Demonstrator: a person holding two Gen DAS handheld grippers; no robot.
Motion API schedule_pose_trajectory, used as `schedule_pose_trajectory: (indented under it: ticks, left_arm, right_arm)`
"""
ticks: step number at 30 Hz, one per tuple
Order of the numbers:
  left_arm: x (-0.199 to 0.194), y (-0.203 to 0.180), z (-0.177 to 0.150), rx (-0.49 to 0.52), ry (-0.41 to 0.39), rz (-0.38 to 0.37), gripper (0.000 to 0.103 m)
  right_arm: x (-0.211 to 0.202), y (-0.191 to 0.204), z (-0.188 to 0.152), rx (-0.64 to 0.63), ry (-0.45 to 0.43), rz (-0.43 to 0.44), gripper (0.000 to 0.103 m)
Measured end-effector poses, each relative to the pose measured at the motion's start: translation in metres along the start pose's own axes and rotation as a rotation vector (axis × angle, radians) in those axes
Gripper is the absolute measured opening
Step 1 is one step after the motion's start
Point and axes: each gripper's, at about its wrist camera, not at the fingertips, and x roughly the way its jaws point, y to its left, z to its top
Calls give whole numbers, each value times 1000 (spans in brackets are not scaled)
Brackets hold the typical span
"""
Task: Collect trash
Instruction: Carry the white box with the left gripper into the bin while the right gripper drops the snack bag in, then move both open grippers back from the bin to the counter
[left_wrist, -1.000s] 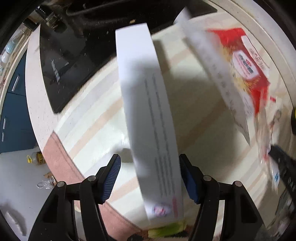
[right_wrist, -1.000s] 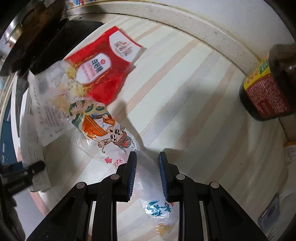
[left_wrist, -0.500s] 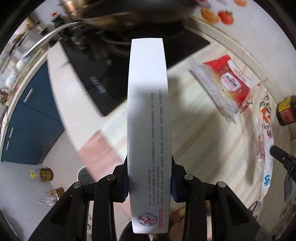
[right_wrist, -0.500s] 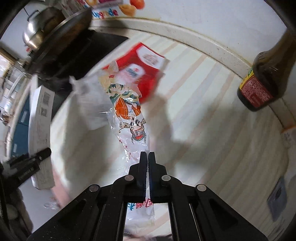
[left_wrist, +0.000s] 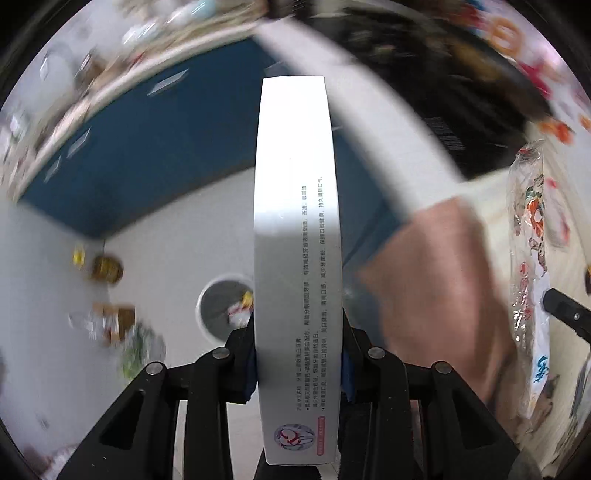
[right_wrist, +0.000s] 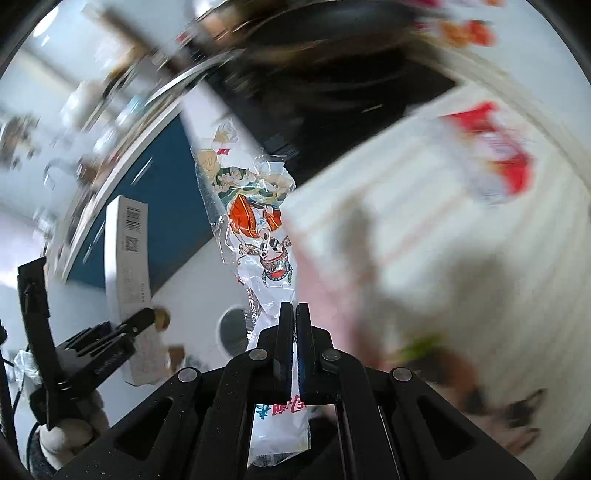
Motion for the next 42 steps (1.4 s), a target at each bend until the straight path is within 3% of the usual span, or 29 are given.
schedule_pose_trajectory:
  ticks: [5, 8, 12, 17, 20, 24, 28, 29, 30, 31, 32, 33, 35, 37, 39, 40, 42]
  left_arm:
    - [82, 100, -23, -126, 113, 45, 31]
    - [163, 159, -39, -215, 205, 64, 31]
    - [273, 209, -60, -313, 313, 18, 31]
    - [400, 237, -85, -371, 417, -47, 31]
    - [464, 243, -100, -382, 494, -88, 31]
    - [513, 249, -111, -381, 541, -100, 32]
    - [524, 257, -114, -393, 514, -103, 33]
    - [522, 257, -113, -397, 507, -106, 41]
    - [520, 260, -114, -398, 501, -100, 64]
    - [521, 263, -113, -398, 497, -93, 79]
    - [515, 267, -113, -404, 478, -77, 99]
    - [511, 271, -111, -408, 458, -57, 101]
    - [494, 277, -110, -412, 416, 23, 101]
    - [474, 281, -110, -406, 380, 91, 101]
    - [449, 286, -111, -413, 336, 133, 101]
    - [434, 287, -112, -418, 314, 156, 101]
    - [407, 287, -112, -429, 281, 189, 101]
  right_arm:
    - [121, 89, -25, -82, 144, 32, 2]
    - [214, 121, -46, -83, 228, 45, 2]
    - [353, 140, -76, -83, 328, 41, 2]
    - [512, 146, -115, -138, 422, 6, 2]
    - [586, 146, -136, -161, 474, -12, 2]
    - [665, 151, -155, -227, 510, -56, 2]
    - [710, 150, -156, -278, 544, -98, 2]
    - [714, 151, -158, -289, 553, -103, 2]
    - [718, 154, -160, -311, 557, -119, 6]
    - [715, 153, -157, -328, 554, -133, 10]
    - [714, 152, -158, -342, 546, -142, 26]
    - [711, 154, -157, -355, 538, -154, 49]
    - [698, 161, -155, -396, 506, -198, 70]
    - [681, 170, -156, -457, 464, -239, 73]
    - [661, 178, -158, -497, 438, -259, 90]
    - [651, 182, -156, -513, 425, -269, 103]
    - [628, 187, -156, -532, 399, -272, 103]
